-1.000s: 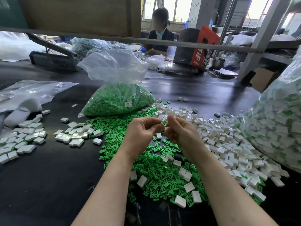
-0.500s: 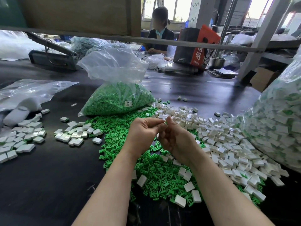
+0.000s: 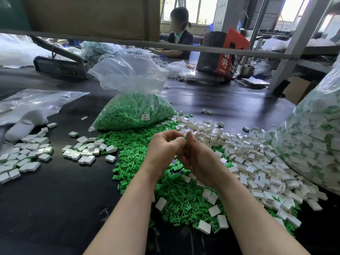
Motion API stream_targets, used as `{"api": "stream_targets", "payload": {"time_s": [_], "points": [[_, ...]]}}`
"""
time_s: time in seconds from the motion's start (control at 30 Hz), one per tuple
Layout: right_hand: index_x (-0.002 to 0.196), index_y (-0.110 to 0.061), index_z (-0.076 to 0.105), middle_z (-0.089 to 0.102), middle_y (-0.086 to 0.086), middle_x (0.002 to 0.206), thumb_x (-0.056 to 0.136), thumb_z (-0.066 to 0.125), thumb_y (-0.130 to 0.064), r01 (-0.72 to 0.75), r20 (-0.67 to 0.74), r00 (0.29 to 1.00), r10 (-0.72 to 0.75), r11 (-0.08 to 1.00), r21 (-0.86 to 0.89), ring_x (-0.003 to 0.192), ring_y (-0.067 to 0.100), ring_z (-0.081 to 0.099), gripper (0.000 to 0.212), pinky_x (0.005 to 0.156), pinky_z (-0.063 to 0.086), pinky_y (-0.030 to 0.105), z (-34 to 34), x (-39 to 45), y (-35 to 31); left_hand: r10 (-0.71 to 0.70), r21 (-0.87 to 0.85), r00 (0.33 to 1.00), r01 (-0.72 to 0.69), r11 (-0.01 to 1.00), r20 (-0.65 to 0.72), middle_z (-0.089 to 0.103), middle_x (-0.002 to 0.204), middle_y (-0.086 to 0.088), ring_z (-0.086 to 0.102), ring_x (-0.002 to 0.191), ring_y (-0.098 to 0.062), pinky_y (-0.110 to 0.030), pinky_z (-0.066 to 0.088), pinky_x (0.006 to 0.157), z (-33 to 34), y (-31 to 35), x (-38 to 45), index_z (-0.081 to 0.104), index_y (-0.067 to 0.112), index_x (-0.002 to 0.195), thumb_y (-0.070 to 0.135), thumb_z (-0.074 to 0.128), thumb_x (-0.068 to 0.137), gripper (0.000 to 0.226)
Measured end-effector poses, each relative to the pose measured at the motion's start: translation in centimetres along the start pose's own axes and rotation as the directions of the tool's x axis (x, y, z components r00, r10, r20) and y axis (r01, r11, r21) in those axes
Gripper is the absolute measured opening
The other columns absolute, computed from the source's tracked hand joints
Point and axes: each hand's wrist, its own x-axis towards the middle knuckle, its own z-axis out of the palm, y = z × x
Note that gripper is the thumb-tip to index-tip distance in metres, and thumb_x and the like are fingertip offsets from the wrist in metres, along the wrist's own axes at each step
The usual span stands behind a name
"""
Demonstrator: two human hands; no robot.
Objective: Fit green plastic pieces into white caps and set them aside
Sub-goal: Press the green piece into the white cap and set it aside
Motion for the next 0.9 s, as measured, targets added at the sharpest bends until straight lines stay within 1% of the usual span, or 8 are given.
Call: {"api": "stream_targets", "payload": {"time_s": [0.07, 0.17, 0.3, 0.4, 0.5, 0.57, 0.67, 0.9], "points": [[0.117, 0.005, 0.06, 0.055, 0.003, 0.077, 0.088, 0.052, -0.06, 0.03, -0.006, 1.0, -0.03, 0.999, -0.037, 0.066, 0.011, 0.046, 0.071, 0.053, 0.032, 0.02, 0.1, 0.0, 0.0, -0.007, -0.023, 1.0, 0.007, 1.0, -0.01, 0.064, 0.056, 0.006, 0.058, 0.051, -0.008, -0.021, 0.049, 0.053, 0.2, 0.0, 0.0, 0.067, 0.018, 0.069, 0.023, 0.06, 0.07, 0.008], [0.108, -0.007, 0.069, 0.059, 0.01, 0.09, 0.082, 0.058, -0.058, 0.056, -0.009, 0.998, -0.056, 0.997, -0.045, 0.084, 0.022, 0.048, 0.059, 0.07, 0.037, 0.027, 0.2, -0.2, 0.1, -0.024, -0.042, 0.999, 0.023, 0.999, -0.027, 0.062, 0.055, 0.002, 0.056, 0.05, -0.013, -0.026, 0.047, 0.054, 0.3, -0.2, 0.2, 0.066, 0.016, 0.066, 0.023, 0.061, 0.068, 0.01], [0.111, 0.005, 0.061, 0.061, 0.006, 0.085, 0.088, 0.055, -0.056, 0.072, -0.016, 0.997, -0.073, 0.996, -0.043, 0.079, 0.018, 0.052, 0.065, 0.068, 0.043, 0.024, 0.2, -0.3, 0.1, -0.051, -0.079, 0.997, 0.047, 0.996, -0.052, 0.059, 0.054, -0.002, 0.053, 0.051, -0.019, -0.033, 0.048, 0.057, 0.6, -0.2, 0.2, 0.065, 0.012, 0.064, 0.022, 0.063, 0.066, 0.01], [0.111, 0.01, 0.057, 0.059, 0.014, 0.093, 0.085, 0.056, -0.059, 0.074, -0.034, 0.997, -0.076, 0.996, -0.052, 0.088, 0.027, 0.048, 0.073, 0.077, 0.04, 0.034, 0.5, -0.2, 0.1, -0.057, -0.096, 0.996, 0.05, 0.994, -0.073, 0.056, 0.054, -0.003, 0.05, 0.051, -0.02, -0.034, 0.045, 0.056, 0.8, -0.2, 0.1, 0.062, 0.012, 0.062, 0.021, 0.062, 0.066, 0.01], [0.111, 0.008, 0.059, 0.057, 0.005, 0.08, 0.092, 0.054, -0.052, 0.078, -0.048, 0.996, -0.081, 0.995, -0.058, 0.072, 0.017, 0.046, 0.063, 0.064, 0.036, 0.026, 0.5, -0.3, 0.2, -0.051, -0.116, 0.997, 0.045, 0.992, -0.057, 0.056, 0.052, -0.005, 0.05, 0.048, -0.021, -0.034, 0.047, 0.055, 0.9, -0.1, 0.0, 0.06, 0.011, 0.061, 0.02, 0.062, 0.066, 0.01], [0.109, 0.004, 0.064, 0.057, 0.01, 0.086, 0.091, 0.055, -0.047, 0.077, -0.063, 0.995, -0.078, 0.997, -0.029, 0.077, 0.02, 0.048, 0.055, 0.069, 0.038, 0.029, 0.4, -0.2, 0.3, -0.05, -0.121, 0.997, 0.043, 0.992, -0.055, 0.06, 0.059, -0.011, 0.052, 0.051, -0.021, -0.037, 0.048, 0.058, 1.0, 0.0, -0.1, 0.06, 0.012, 0.06, 0.02, 0.062, 0.066, 0.01], [0.108, 0.001, 0.068, 0.058, 0.02, 0.107, 0.088, 0.059, -0.043, 0.082, -0.069, 0.994, -0.08, 0.996, 0.025, 0.101, 0.03, 0.049, 0.049, 0.094, 0.039, 0.045, 0.3, -0.2, 0.3, -0.052, -0.12, 0.997, 0.045, 0.992, -0.057, 0.065, 0.081, -0.03, 0.055, 0.062, -0.023, -0.041, 0.05, 0.065, 1.1, 0.2, -0.3, 0.06, 0.017, 0.057, 0.02, 0.062, 0.066, 0.01], [0.099, -0.011, 0.077, 0.059, 0.021, 0.11, 0.089, 0.059, -0.04, 0.064, -0.043, 0.997, -0.063, 0.997, 0.041, 0.103, 0.03, 0.05, 0.035, 0.093, 0.041, 0.04, 0.1, -0.5, 0.1, -0.039, -0.128, 0.999, 0.035, 0.991, -0.026, 0.073, 0.091, -0.02, 0.066, 0.075, -0.023, -0.037, 0.055, 0.068, 1.0, -0.5, -0.1, 0.06, 0.013, 0.061, 0.013, 0.063, 0.074, 0.014]]}}
